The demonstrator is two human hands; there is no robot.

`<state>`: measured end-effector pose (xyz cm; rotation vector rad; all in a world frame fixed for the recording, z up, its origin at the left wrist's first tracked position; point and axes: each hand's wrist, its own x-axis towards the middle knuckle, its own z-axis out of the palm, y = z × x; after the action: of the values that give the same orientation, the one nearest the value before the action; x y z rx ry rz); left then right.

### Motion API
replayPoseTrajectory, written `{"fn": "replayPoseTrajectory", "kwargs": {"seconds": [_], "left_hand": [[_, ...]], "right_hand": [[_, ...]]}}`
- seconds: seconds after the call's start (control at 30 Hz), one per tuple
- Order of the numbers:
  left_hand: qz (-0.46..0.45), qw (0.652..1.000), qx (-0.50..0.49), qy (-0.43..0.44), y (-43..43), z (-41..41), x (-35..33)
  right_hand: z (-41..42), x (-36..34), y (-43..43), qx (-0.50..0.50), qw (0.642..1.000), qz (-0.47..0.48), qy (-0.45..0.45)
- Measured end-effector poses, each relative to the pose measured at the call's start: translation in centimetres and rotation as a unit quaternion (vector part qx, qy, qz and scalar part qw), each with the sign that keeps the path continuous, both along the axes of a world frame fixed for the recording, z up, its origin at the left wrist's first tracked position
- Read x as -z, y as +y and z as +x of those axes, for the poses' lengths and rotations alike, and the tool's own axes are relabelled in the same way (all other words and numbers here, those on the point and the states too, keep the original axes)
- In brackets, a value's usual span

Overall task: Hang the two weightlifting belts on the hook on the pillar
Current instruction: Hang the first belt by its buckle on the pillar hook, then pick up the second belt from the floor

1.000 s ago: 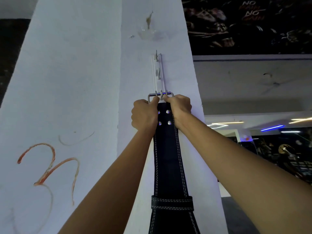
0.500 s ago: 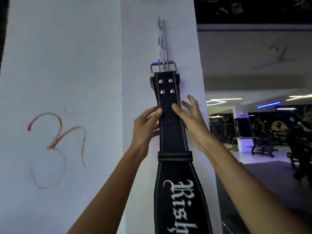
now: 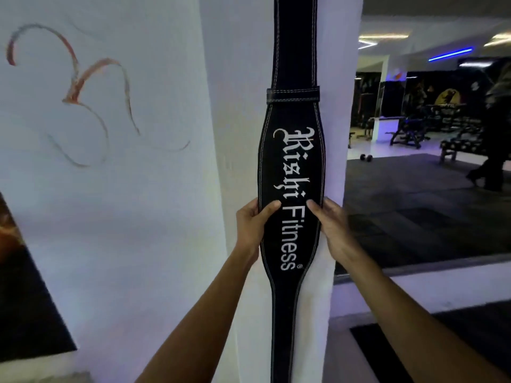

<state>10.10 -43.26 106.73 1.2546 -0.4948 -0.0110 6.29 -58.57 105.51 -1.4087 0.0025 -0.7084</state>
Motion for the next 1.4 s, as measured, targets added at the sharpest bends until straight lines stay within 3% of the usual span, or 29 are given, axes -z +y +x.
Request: {"fn": "replayPoseTrajectory", "kwargs": {"seconds": [0.13,0.23,0.33,0.47,0.7,0.83,1.0,1.23,1.4], "left_hand": [[0.024,1.0,-0.017,0.008,0.4,-0.7,0.5],[0.073,0.997,-0.02,0.03,2.0,-2.0,5.2],[0.191,0.976,-0.054,0.088,4.5,-4.3,11.8],[0.303,0.94,-0.027,0.153,8.6,-8.6,20.7],[0.389,0.875,-0.009,0.288,16.1,-18.7,32.3],[0.408,0.852,-0.03,0.326,20.8,-24.1,36.6],[0.419,0.822,-0.056,0.382,26.4,-28.4,39.3],[0.396,0.793,-0.045,0.461,32.5,-26.8,42.7],[0.414,0.763,-0.007,0.497,35.7,-22.6,52.3]], "right_hand": [[-0.9,-0.5,0.8,0.024,0.999,-0.018,0.017],[-3.5,2.7,1.8,0.075,0.995,-0.013,0.062],[-7.5,9.3,3.1,0.129,0.977,0.028,0.169],[-13.5,19.5,5.4,0.127,0.935,0.017,0.331],[-20.6,29.4,13.2,-0.084,0.828,-0.006,0.555],[-24.3,33.1,18.6,-0.175,0.784,0.013,0.596],[-27.2,36.2,23.0,-0.202,0.748,0.063,0.629],[-24.7,40.6,28.8,-0.2,0.715,0.095,0.663],[-19.7,49.3,32.2,-0.173,0.682,0.12,0.701]]}}
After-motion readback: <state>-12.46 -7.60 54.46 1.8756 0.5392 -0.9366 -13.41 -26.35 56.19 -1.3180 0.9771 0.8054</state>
